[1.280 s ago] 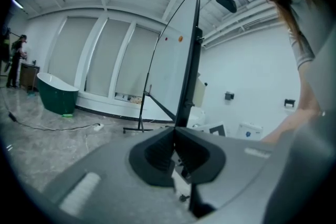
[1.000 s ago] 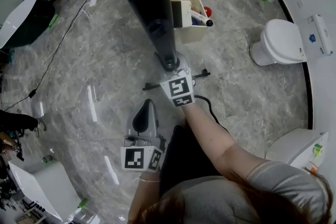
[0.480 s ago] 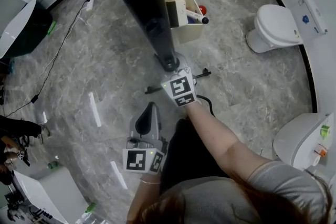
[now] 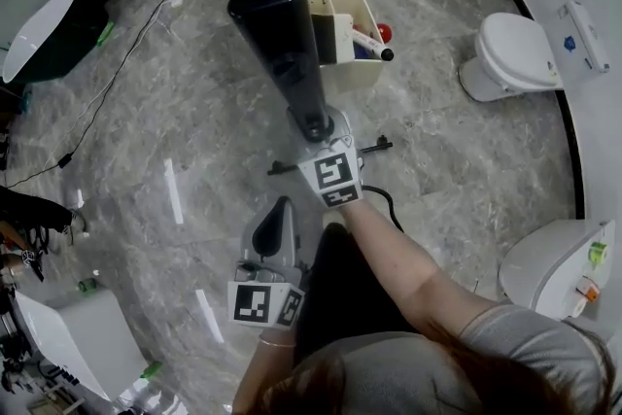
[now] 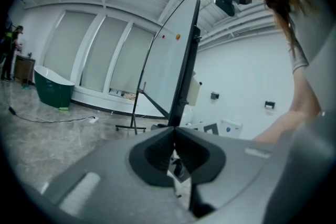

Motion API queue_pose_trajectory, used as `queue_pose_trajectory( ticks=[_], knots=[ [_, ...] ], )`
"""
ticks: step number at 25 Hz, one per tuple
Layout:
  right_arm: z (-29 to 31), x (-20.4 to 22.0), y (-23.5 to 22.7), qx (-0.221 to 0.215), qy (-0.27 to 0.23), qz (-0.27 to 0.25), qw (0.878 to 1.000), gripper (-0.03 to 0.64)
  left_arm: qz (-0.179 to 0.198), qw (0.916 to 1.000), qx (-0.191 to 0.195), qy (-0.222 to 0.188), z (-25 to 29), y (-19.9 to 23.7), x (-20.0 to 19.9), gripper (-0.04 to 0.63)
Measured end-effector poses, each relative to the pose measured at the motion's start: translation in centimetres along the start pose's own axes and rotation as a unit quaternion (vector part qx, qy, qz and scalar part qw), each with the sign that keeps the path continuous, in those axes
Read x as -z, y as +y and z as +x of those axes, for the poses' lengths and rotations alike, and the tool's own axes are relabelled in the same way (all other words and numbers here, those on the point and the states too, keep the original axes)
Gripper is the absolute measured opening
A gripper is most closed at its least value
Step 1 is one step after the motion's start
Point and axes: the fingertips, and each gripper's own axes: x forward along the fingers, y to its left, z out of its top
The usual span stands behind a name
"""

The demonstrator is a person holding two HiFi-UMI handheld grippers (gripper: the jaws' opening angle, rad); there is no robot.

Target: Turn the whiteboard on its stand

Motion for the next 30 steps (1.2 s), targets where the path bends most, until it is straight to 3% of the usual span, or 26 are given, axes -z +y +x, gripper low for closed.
queue_pose_trajectory(
  ticks=[7, 14, 30],
  knots=[
    [-2.9, 0.6, 2.3, -0.019, 0.0, -0.005, 1.0, 0.097, -0.015, 0.9997, -0.02, -0.004, -3.8, -2.9, 2.5, -0.002],
    [-4.7, 1.0, 3.9, -0.016, -0.002, -0.007, 1.0, 0.095, -0.028, 0.9986, -0.044, -0.007, -7.4, -2.5, 3.9, -0.002],
    [-9.2, 1.5, 6.9, 0.002, -0.011, -0.013, 1.0, 0.091, 0.0, 0.999, 0.042, 0.012, -11.3, -4.0, 4.9, -0.002]
  ],
)
